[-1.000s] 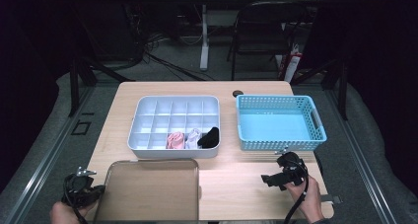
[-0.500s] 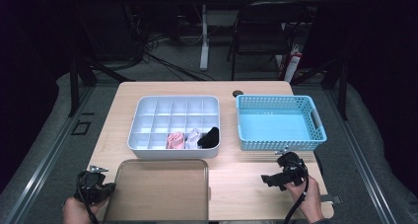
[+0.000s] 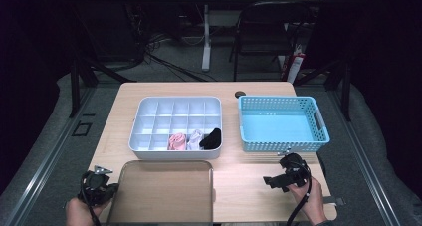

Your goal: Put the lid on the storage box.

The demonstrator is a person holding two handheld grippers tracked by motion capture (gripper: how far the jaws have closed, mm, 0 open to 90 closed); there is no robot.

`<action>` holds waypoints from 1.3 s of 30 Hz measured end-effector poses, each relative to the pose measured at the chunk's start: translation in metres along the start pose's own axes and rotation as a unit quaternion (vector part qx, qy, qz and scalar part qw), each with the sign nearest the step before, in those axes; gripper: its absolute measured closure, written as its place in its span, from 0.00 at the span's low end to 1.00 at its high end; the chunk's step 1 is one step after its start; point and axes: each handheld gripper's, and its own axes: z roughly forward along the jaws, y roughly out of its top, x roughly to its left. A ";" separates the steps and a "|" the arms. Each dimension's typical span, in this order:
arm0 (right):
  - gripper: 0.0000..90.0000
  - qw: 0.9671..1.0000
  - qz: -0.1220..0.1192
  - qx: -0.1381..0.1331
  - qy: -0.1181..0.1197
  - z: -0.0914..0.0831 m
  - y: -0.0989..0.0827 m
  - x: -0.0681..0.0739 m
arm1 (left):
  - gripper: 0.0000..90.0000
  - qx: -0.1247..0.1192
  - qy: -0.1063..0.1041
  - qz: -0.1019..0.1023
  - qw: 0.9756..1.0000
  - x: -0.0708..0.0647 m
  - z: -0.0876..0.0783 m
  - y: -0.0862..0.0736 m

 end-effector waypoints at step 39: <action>0.00 1.000 0.005 0.011 0.002 -0.002 -0.004 0.002 | 1.00 0.018 -0.045 -0.007 0.999 -0.035 0.014 0.013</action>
